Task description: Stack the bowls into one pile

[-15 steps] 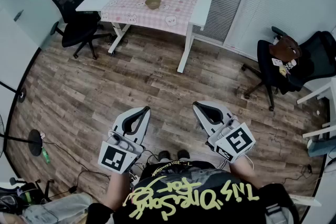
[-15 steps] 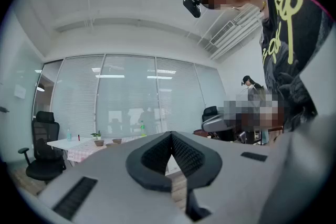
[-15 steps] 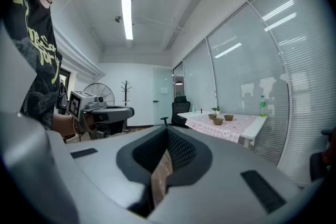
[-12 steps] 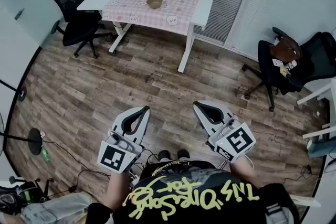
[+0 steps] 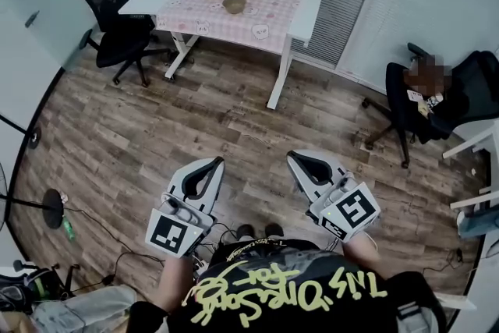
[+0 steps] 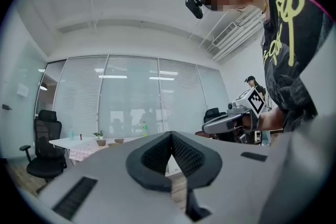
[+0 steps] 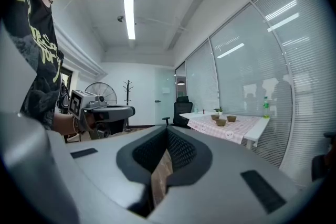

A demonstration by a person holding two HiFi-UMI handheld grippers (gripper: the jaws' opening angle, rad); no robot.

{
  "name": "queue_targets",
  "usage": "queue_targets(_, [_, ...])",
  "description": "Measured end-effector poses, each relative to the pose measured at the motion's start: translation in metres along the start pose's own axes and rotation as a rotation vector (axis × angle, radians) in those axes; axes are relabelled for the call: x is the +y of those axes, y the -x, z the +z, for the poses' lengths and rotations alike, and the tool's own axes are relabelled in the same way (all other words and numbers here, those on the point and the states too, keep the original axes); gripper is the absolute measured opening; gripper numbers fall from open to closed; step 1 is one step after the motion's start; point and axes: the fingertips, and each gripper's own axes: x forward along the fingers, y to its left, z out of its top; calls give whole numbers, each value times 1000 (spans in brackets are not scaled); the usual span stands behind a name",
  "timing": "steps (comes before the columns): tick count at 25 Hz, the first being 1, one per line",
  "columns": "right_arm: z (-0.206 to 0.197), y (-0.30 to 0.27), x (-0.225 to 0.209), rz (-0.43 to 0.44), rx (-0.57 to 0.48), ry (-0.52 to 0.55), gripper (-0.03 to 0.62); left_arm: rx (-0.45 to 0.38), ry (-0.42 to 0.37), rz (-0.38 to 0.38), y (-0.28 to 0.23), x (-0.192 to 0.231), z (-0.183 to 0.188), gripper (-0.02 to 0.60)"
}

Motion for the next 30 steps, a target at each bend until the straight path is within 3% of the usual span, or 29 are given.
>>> queue_targets(7, [0,-4,9,32,-21,1,3,-3,12,14,-1,1,-2,-1])
queue_targets(10, [0,-7,13,43,-22,-14,8,-4,20,33,-1,3,-2,26])
queue_targets(11, [0,-8,12,29,-25,-26,21,-9,28,41,0,4,-1,48])
queue_targets(13, [2,-9,6,-20,-40,-55,176,-23,53,53,1,8,2,126])
queue_targets(15, [5,-7,0,-65,-59,-66,243,-36,74,62,2,10,3,240])
queue_targets(17, [8,-5,-3,-93,-75,-56,260,-53,85,86,5,14,4,324])
queue_targets(20, [10,-3,-4,-110,-84,-47,289,-113,85,113,9,19,15,388])
queue_targets(26, [9,-7,-3,-132,-88,-59,312,-41,72,139,15,26,2,414])
queue_targets(30, [12,-12,-1,-156,-94,-52,313,-84,68,141,19,36,8,414])
